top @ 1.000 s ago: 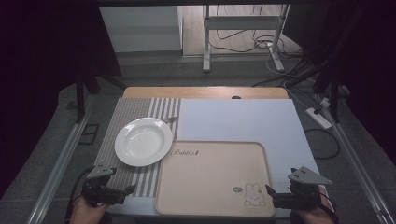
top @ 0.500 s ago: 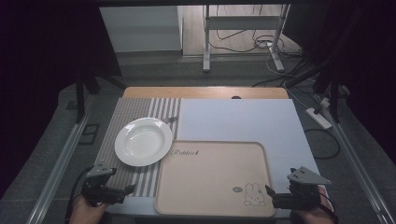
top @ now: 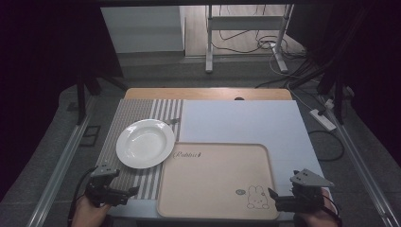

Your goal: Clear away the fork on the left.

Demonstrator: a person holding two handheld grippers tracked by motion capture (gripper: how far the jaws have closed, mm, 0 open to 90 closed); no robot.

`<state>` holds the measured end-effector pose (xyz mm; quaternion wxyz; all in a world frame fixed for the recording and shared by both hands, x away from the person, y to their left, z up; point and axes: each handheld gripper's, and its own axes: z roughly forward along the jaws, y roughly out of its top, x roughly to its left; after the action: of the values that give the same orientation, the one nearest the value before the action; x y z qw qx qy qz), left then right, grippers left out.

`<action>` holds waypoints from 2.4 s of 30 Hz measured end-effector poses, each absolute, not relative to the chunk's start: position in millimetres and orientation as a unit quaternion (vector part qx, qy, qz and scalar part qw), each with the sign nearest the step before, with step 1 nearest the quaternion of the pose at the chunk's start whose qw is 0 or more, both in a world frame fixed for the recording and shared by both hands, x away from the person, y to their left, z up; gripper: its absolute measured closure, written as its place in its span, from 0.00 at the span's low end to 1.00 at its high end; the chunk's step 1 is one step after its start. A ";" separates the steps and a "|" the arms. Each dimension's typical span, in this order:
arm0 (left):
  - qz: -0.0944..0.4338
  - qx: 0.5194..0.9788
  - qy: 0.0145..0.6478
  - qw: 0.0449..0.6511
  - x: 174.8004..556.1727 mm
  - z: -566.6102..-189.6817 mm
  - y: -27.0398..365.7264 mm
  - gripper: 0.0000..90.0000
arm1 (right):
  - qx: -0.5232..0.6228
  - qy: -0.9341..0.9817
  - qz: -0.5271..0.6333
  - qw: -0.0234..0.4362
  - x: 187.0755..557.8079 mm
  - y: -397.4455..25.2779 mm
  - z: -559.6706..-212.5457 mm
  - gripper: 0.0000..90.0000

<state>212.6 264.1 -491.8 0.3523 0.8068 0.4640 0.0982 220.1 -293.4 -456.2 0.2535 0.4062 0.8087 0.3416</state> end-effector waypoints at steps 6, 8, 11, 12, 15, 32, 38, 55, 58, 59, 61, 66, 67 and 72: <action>0.095 0.815 0.455 0.346 216.2 -492.5 253.4 0.00 | 0.404 0.810 0.341 0.255 219.9 -293.0 -456.4 0.00; 0.095 0.820 0.452 0.339 217.5 -493.1 248.8 0.00 | 0.403 0.810 0.341 0.255 219.9 -292.9 -456.5 0.00; 0.096 0.819 0.452 0.340 218.5 -493.0 247.4 0.00 | 0.402 0.811 0.340 0.255 219.9 -292.8 -456.5 0.00; 0.097 0.819 0.452 0.342 219.5 -492.8 246.4 0.00 | 0.401 0.812 0.340 0.255 219.9 -292.8 -456.5 0.00; 0.100 0.818 0.451 0.342 221.0 -492.6 244.9 0.00 | 0.401 0.812 0.339 0.254 219.9 -292.6 -456.5 0.00; 0.100 0.824 0.433 0.352 244.1 -497.8 238.3 0.01 | 0.398 0.816 0.330 0.258 220.2 -290.2 -457.5 0.00; 0.093 0.828 0.423 0.355 255.0 -499.0 232.5 0.01 | 0.397 0.817 0.330 0.258 220.4 -290.3 -457.6 0.00; 0.066 0.844 0.414 0.336 289.8 -497.7 217.3 0.00 | 0.396 0.817 0.328 0.258 220.5 -290.1 -457.6 0.00; 0.068 0.844 0.410 0.339 295.6 -496.9 215.2 0.00 | 0.396 0.818 0.328 0.257 220.5 -290.1 -457.5 0.00; 0.068 0.844 0.410 0.339 295.6 -496.9 215.2 0.00 | 0.396 0.818 0.327 0.257 220.5 -290.0 -457.5 0.00; 0.072 0.846 0.410 0.333 302.2 -496.4 212.9 0.00 | 0.396 0.819 0.327 0.257 220.5 -290.0 -457.5 0.00; 0.069 0.846 0.413 0.331 311.5 -496.5 210.9 0.00 | 0.396 0.818 0.327 0.257 220.5 -289.9 -457.7 0.00; 0.070 0.846 0.414 0.328 318.1 -496.3 210.1 0.00 | 0.396 0.819 0.327 0.257 220.7 -289.9 -457.8 0.00; 0.071 0.845 0.417 0.328 330.8 -495.7 208.5 0.00 | 0.396 0.819 0.327 0.256 220.8 -289.9 -457.8 0.00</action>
<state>330.8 208.5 -495.7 0.3277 0.8447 0.4172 0.0715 220.8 -289.9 -457.8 0.2561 0.3956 0.8191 0.3271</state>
